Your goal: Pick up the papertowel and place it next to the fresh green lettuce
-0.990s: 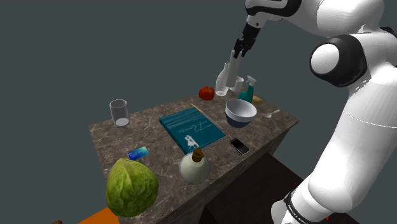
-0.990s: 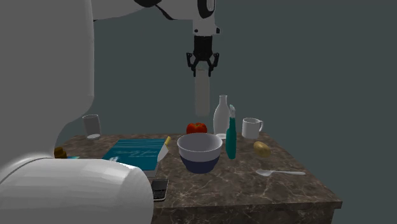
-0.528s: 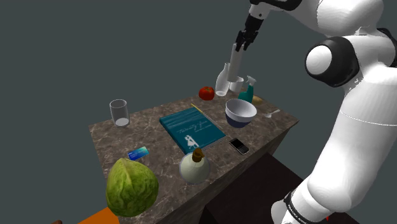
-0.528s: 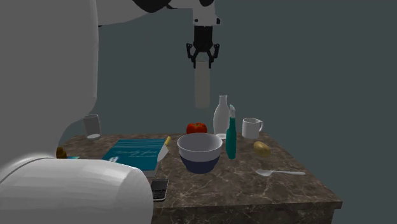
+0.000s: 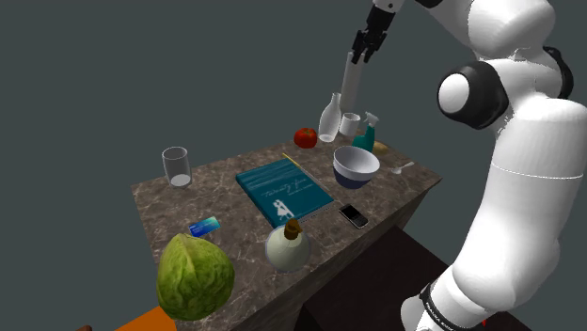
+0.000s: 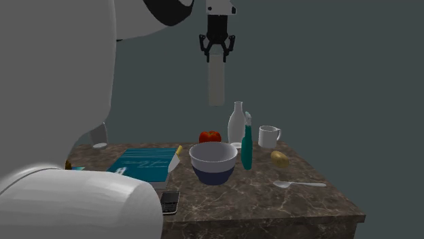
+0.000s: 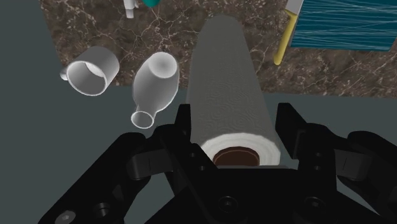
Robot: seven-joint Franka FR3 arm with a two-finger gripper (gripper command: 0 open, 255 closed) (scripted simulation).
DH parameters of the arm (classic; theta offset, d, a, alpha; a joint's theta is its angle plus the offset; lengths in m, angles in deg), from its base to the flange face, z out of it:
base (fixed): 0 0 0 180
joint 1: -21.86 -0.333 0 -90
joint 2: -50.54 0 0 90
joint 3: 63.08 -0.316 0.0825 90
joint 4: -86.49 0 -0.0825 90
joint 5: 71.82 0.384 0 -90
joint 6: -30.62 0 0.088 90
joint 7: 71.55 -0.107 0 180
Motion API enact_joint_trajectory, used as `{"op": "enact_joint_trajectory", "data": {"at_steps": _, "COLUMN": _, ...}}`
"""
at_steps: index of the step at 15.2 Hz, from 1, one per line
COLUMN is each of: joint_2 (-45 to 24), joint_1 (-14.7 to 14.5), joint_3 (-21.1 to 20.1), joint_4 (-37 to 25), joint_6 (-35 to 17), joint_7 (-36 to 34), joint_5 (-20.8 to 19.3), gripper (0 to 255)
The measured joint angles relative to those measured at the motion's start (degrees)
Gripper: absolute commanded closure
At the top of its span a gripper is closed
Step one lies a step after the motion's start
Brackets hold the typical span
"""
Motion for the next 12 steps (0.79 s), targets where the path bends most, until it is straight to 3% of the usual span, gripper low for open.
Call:
{"op": "enact_joint_trajectory", "data": {"at_steps": 2, "joint_2": -2.25, "joint_1": 1.14, "joint_3": -0.14, "joint_4": -5.20, "joint_6": 2.97, "joint_7": -0.25, "joint_5": 0.89, "gripper": 255}}
{"op": "enact_joint_trajectory", "data": {"at_steps": 3, "joint_2": -1.68, "joint_1": 0.58, "joint_3": -0.18, "joint_4": -4.96, "joint_6": 3.26, "joint_7": -0.77, "joint_5": 0.59, "gripper": 255}}
{"op": "enact_joint_trajectory", "data": {"at_steps": 6, "joint_2": 4.66, "joint_1": -4.39, "joint_3": -0.43, "joint_4": 4.73, "joint_6": -0.58, "joint_7": -3.63, "joint_5": -2.45, "gripper": 255}}
{"op": "enact_joint_trajectory", "data": {"at_steps": 12, "joint_2": 14.45, "joint_1": -12.01, "joint_3": -2.97, "joint_4": 17.38, "joint_6": -4.67, "joint_7": -11.46, "joint_5": -7.86, "gripper": 255}}
